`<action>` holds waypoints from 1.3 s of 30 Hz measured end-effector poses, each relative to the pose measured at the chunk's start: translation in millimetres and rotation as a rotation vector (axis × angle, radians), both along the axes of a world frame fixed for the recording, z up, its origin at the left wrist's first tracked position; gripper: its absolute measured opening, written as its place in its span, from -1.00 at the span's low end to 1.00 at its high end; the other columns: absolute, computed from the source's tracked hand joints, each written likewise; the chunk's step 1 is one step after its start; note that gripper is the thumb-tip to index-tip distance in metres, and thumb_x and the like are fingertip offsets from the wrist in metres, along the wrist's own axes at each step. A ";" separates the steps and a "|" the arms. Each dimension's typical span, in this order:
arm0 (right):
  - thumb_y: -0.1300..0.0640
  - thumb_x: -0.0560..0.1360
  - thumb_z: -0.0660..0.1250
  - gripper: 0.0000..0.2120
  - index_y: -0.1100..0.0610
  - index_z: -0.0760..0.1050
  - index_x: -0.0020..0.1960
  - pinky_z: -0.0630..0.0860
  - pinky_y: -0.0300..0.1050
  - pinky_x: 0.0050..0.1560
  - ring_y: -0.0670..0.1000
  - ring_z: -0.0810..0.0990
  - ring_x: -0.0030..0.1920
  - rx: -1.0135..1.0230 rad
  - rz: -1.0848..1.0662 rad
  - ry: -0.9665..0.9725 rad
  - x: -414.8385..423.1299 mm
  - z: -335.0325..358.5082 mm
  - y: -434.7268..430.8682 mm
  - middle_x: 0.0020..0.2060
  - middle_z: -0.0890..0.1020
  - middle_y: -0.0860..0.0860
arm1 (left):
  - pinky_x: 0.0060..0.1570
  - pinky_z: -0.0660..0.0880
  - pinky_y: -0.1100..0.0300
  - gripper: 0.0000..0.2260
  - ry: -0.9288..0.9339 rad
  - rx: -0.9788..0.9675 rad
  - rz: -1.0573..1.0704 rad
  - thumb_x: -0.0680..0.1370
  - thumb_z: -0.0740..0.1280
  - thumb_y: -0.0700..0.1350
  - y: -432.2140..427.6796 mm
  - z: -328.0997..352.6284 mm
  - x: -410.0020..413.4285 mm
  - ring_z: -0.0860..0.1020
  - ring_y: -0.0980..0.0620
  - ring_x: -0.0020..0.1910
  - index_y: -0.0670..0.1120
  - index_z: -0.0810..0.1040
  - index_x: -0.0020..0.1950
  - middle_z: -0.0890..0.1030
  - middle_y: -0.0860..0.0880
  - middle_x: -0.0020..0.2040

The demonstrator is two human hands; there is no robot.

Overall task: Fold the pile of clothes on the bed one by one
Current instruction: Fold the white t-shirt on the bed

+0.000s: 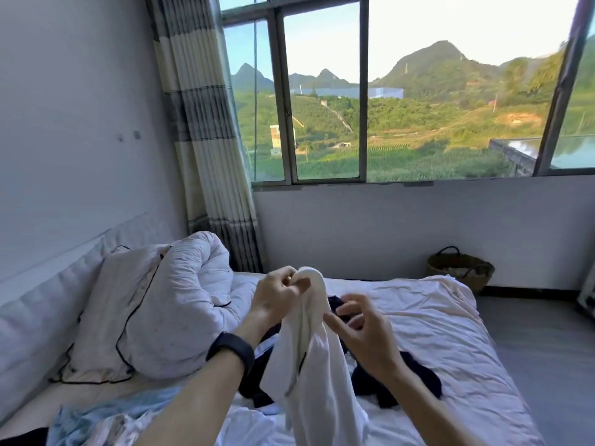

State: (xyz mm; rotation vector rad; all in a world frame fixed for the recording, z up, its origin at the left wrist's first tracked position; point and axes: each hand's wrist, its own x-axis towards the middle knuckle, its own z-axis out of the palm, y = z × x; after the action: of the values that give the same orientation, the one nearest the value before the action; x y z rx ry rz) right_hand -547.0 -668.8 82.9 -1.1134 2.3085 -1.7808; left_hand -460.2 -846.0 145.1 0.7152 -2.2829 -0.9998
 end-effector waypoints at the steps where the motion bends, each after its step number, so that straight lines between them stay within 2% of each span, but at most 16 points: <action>1: -0.26 0.31 0.56 -0.59 -0.19 0.46 0.01 0.55 -0.23 -0.22 -0.10 0.62 -0.31 -0.018 -0.020 -0.037 10.5 -17.9 8.4 -0.20 0.65 -0.18 | -0.30 0.33 0.12 -0.80 0.025 0.031 0.010 0.38 0.35 0.12 -0.2 1.0 -1.7 0.39 0.04 -0.36 0.04 0.48 -0.34 0.41 0.14 -0.47; 6: -0.67 0.15 0.30 -0.29 -0.18 0.38 0.04 0.52 -0.23 -0.22 -0.08 0.58 -0.23 0.137 0.015 -0.064 64.8 -72.7 18.1 -0.07 0.57 -0.23 | -0.27 0.43 0.11 -0.79 0.012 -0.003 0.049 0.49 0.41 0.03 1.5 14.6 0.0 0.47 0.05 -0.32 -0.03 0.55 -0.29 0.50 0.11 -0.42; 8: -0.68 0.17 0.26 -0.15 -0.15 0.35 0.24 0.48 -0.24 -0.16 -0.17 0.58 -0.05 0.292 0.050 0.027 76.3 -79.5 10.6 0.13 0.48 -0.29 | -0.19 0.53 0.03 -0.78 0.027 -0.013 0.052 0.47 0.43 0.07 1.9 18.2 5.0 0.51 0.03 -0.31 -0.03 0.57 -0.28 0.52 0.10 -0.42; 10: -0.56 0.26 0.35 -0.12 -0.06 0.32 0.39 0.49 -0.16 -0.06 -0.10 0.55 0.12 0.422 0.049 0.076 80.8 -83.4 1.8 0.24 0.43 -0.20 | -0.16 0.57 0.00 -0.78 0.067 0.014 0.054 0.40 0.42 0.13 2.5 18.8 12.7 0.54 0.03 -0.31 0.00 0.59 -0.28 0.54 0.12 -0.43; 12: -0.40 0.40 0.40 -0.31 0.00 0.37 0.35 0.48 -0.05 -0.03 0.01 0.55 0.17 0.505 0.016 0.107 81.1 -87.8 -4.1 0.23 0.48 -0.10 | -0.21 0.56 0.06 -0.79 0.097 0.021 0.053 0.41 0.44 0.11 2.5 20.4 23.1 0.55 0.03 -0.31 -0.02 0.60 -0.24 0.56 0.10 -0.40; 16: -0.10 0.60 0.27 -0.75 0.09 0.44 0.00 0.38 -0.02 -0.19 0.21 0.60 0.04 0.624 -0.064 0.166 68.3 -92.5 -0.8 0.00 0.61 0.03 | -0.27 0.53 0.22 -0.84 0.131 -0.015 0.059 0.49 0.47 0.03 -18.8 20.5 55.4 0.59 0.05 -0.29 0.01 0.59 -0.23 0.61 0.03 -0.30; 19: -0.07 0.60 0.22 -0.78 0.06 0.46 -0.09 0.59 0.03 -0.16 0.12 0.69 -0.21 0.501 -0.165 -0.021 31.1 -78.2 19.0 -0.18 0.68 0.03 | -0.43 0.46 0.35 -0.76 0.093 -0.045 0.081 0.48 0.52 0.00 -46.5 11.9 91.8 0.51 0.05 -0.41 0.01 0.54 -0.30 0.55 0.12 -0.45; 21: -0.04 0.63 0.21 -0.83 -0.03 0.48 -0.10 0.61 0.00 -0.11 -0.03 0.71 -0.36 0.383 -0.225 -0.110 4.0 -51.9 33.2 -0.14 0.72 -0.02 | -0.50 0.36 0.42 -0.77 0.017 -0.037 0.061 0.46 0.53 -0.03 -64.5 -3.0 116.7 0.43 0.03 -0.43 -0.03 0.56 -0.31 0.51 0.12 -0.51; 24: -0.11 0.64 0.25 -0.84 -0.11 0.47 -0.09 0.59 0.03 -0.21 -0.02 0.71 -0.39 0.101 -0.317 -0.104 -12.1 -3.1 40.4 -0.06 0.69 -0.04 | -0.36 0.35 0.26 -0.71 -0.105 -0.092 0.062 0.46 0.51 0.09 -73.9 -33.0 140.3 0.41 0.09 -0.37 -0.10 0.62 -0.29 0.55 0.02 -0.41; 26: -0.17 0.64 0.22 -0.80 -0.08 0.48 -0.02 0.56 0.01 -0.19 -0.01 0.70 -0.37 0.093 -0.334 -0.033 -8.2 12.4 37.0 -0.19 0.65 -0.09 | -0.34 0.30 0.21 -0.67 -0.059 -0.010 0.132 0.49 0.47 0.12 -74.1 -50.8 143.9 0.37 0.15 -0.39 -0.07 0.57 -0.34 0.49 0.13 -0.47; 30: -0.29 0.64 0.09 -0.56 0.05 0.51 0.01 0.40 -0.06 -0.15 0.02 0.63 -0.30 0.585 -0.403 0.076 -3.4 -0.8 59.1 -0.35 0.62 -0.04 | -0.35 0.33 0.22 -0.65 -0.019 0.388 0.015 0.52 0.48 0.07 -59.5 -67.9 147.9 0.40 0.07 -0.35 -0.04 0.43 -0.33 0.45 0.04 -0.38; 32: -0.39 0.58 0.12 -0.47 0.08 0.48 -0.12 0.46 -0.03 -0.13 0.14 0.66 -0.22 0.596 -0.467 0.155 -8.2 -5.9 79.0 -0.29 0.66 0.06 | -0.46 0.36 0.33 -0.62 -0.135 0.428 -0.092 0.52 0.47 0.02 -50.0 -71.7 155.0 0.40 0.15 -0.47 -0.02 0.42 -0.42 0.44 0.10 -0.47; 34: -0.40 0.55 0.21 -0.45 0.09 0.41 -0.23 0.41 -0.01 -0.16 0.25 0.61 -0.17 0.486 -0.540 0.264 -7.8 -5.7 97.0 -0.28 0.63 0.14 | -0.43 0.41 0.35 -0.64 -0.161 0.441 -0.157 0.51 0.47 0.06 -47.4 -71.9 158.6 0.45 0.18 -0.47 0.04 0.53 -0.46 0.49 0.13 -0.46; 36: -0.40 0.49 0.23 -0.45 0.12 0.40 -0.24 0.33 -0.05 -0.20 0.24 0.53 -0.23 0.322 -0.555 0.328 2.4 -6.1 115.0 -0.33 0.56 0.11 | -0.16 0.55 0.21 -0.76 -0.181 0.530 -0.248 0.50 0.45 0.16 -42.4 -70.6 160.7 0.62 0.09 -0.26 0.01 0.69 -0.20 0.68 0.04 -0.24; 37: -0.42 0.45 0.21 -0.41 0.14 0.42 -0.21 0.32 -0.07 -0.21 0.19 0.51 -0.25 0.287 -0.541 0.290 7.3 -10.0 125.6 -0.33 0.55 0.07 | -0.01 0.58 0.10 -0.68 -0.195 0.592 -0.274 0.49 0.43 0.19 -38.8 -71.1 162.2 0.67 0.01 -0.13 -0.05 0.72 -0.03 0.72 -0.03 -0.10; 39: -0.55 0.32 0.17 -0.24 0.20 0.50 -0.18 0.40 -0.08 -0.27 0.08 0.59 -0.29 0.420 -0.436 0.101 16.4 -27.7 149.9 -0.36 0.61 0.03 | 0.09 0.58 0.02 -0.56 -0.206 0.673 -0.260 0.45 0.45 0.25 -23.4 -76.8 165.6 0.68 -0.06 -0.05 -0.12 0.72 0.04 0.73 -0.10 -0.02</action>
State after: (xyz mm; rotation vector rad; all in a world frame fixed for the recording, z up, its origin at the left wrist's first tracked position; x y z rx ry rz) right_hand -530.5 -518.9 55.1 -0.6855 2.9723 -1.2405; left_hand -294.6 -869.4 68.3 0.8181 -2.2402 -1.9446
